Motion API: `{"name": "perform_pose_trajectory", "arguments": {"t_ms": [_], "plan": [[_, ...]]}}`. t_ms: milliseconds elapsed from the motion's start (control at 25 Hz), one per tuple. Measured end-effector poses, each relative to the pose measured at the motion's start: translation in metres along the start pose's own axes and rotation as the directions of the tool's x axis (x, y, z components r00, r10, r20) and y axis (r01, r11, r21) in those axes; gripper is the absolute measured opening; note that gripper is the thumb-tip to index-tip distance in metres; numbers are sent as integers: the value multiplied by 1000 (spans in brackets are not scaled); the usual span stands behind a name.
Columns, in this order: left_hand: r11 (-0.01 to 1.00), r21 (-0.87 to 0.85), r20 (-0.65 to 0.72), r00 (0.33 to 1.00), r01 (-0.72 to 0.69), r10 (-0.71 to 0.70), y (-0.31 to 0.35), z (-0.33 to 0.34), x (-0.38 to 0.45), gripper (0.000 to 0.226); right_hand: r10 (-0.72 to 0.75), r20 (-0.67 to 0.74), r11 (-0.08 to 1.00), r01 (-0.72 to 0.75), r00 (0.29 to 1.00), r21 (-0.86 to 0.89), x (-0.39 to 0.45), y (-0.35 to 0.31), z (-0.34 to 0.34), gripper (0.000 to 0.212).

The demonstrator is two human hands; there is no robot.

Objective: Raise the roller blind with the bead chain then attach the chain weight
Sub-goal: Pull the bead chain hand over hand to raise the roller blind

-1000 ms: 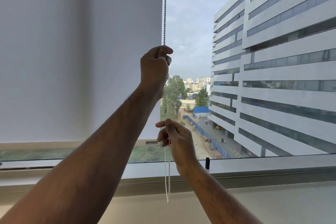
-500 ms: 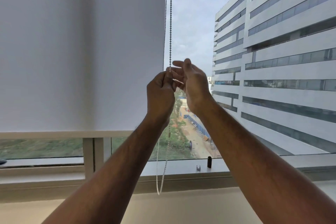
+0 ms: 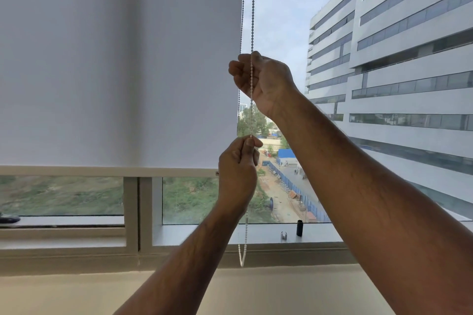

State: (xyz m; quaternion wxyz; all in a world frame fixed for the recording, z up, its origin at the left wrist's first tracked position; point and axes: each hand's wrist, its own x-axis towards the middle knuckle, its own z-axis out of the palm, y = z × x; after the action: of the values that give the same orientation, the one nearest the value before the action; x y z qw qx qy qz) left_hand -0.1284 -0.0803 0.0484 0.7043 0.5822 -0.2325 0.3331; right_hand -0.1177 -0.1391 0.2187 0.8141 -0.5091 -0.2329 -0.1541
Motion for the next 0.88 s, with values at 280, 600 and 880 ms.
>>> {"name": "perform_pose_trajectory", "arguments": {"t_ms": [280, 600, 880], "plan": [[998, -27, 49, 998, 51, -49, -9, -3, -7, 33, -88, -3, 994, 88, 996, -59, -6, 16, -11, 32], [957, -172, 154, 966, 232, -207, -18, -17, -11, 41, -167, -32, 976, 161, 985, -145, -43, 50, -31, 28], [950, -256, 55, 983, 181, -173, 13, -18, 46, 39, -175, -7, 969, 171, 985, -178, -91, 75, -43, 27]]}}
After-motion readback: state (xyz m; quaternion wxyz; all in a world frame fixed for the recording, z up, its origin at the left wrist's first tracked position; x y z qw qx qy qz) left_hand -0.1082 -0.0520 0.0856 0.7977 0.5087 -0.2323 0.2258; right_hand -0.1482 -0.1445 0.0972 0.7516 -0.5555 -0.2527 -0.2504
